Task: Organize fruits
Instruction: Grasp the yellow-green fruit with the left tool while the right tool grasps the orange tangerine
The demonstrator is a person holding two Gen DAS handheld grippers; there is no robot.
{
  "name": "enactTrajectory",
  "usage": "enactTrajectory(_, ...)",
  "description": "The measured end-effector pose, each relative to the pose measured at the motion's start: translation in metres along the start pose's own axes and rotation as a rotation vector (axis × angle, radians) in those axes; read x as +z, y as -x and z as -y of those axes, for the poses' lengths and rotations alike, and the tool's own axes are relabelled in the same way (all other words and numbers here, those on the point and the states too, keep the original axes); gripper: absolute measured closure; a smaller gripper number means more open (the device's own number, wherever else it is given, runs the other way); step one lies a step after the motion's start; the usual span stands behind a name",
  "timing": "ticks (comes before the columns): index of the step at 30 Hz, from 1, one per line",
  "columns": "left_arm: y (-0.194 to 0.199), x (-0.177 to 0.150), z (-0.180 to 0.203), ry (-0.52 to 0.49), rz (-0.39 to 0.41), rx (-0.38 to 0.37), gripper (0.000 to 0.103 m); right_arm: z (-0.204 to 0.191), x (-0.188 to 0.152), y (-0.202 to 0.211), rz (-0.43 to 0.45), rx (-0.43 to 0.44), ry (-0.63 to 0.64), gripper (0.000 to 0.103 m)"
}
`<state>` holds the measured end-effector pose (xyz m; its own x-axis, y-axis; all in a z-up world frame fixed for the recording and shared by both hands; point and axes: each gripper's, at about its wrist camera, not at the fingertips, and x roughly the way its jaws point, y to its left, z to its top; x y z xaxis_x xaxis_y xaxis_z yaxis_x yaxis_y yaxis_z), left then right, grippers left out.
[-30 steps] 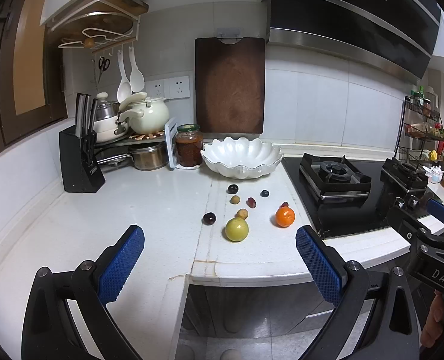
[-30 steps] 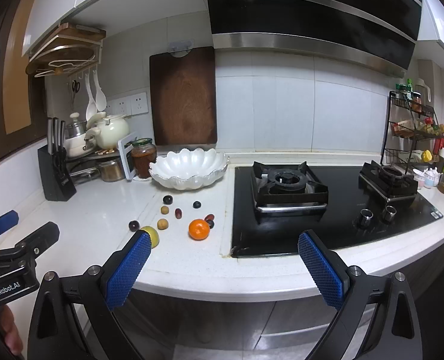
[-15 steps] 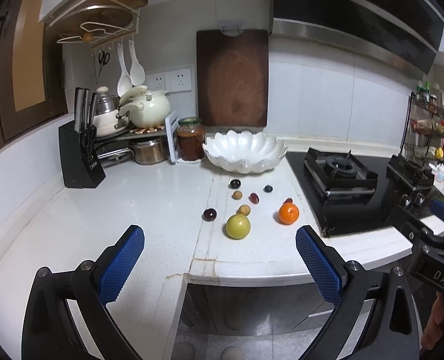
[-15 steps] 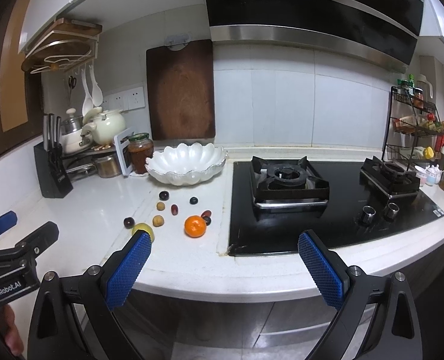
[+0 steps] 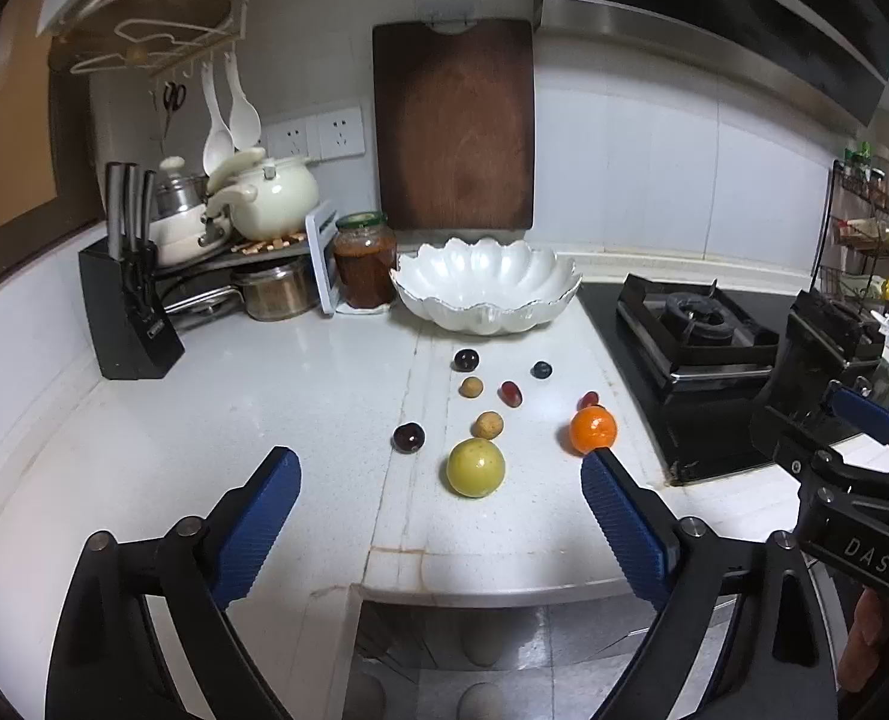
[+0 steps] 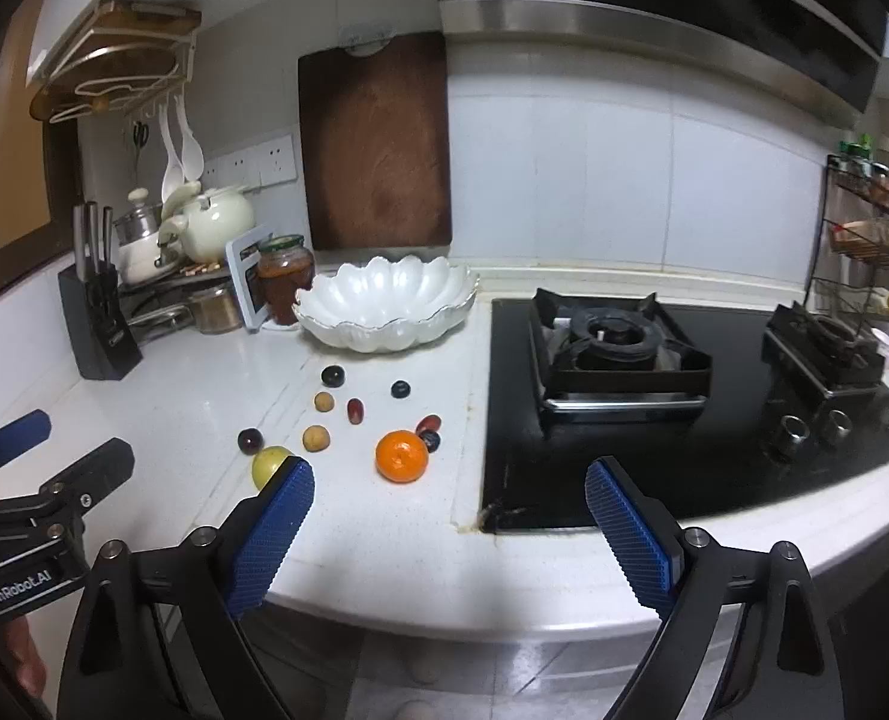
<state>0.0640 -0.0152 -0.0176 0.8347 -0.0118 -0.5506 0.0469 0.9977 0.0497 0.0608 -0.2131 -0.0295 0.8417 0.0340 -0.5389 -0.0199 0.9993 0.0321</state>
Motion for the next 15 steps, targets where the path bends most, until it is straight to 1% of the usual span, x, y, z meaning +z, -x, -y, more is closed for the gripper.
enactTrajectory(2, -0.014, 0.002, 0.000, -0.005, -0.022, 0.000, 0.015, -0.002, 0.003, -0.012, -0.010, 0.004, 0.009, 0.014)
enactTrajectory(4, -0.025, 0.002, -0.001, -0.005, -0.035, -0.007, 0.017, -0.004, 0.006, -0.025, -0.023, 0.023, 0.012, 0.016)
enactTrajectory(5, -0.031, 0.003, -0.001, -0.004, -0.044, -0.010, 0.019, -0.005, 0.008, -0.032, -0.030, 0.033, 0.015, 0.016)
enactTrajectory(9, -0.054, 0.004, -0.001, -0.011, -0.072, -0.018, 0.021, -0.009, 0.012, -0.056, -0.054, 0.051, 0.024, 0.020)
enactTrajectory(12, -0.071, 0.003, 0.001, -0.017, -0.104, -0.034, 0.025, -0.012, 0.013, -0.078, -0.083, 0.068, 0.022, 0.023)
enactTrajectory(15, -0.090, 0.000, 0.003, -0.026, -0.139, -0.051, 0.027, -0.011, 0.011, -0.098, -0.113, 0.085, 0.009, 0.025)
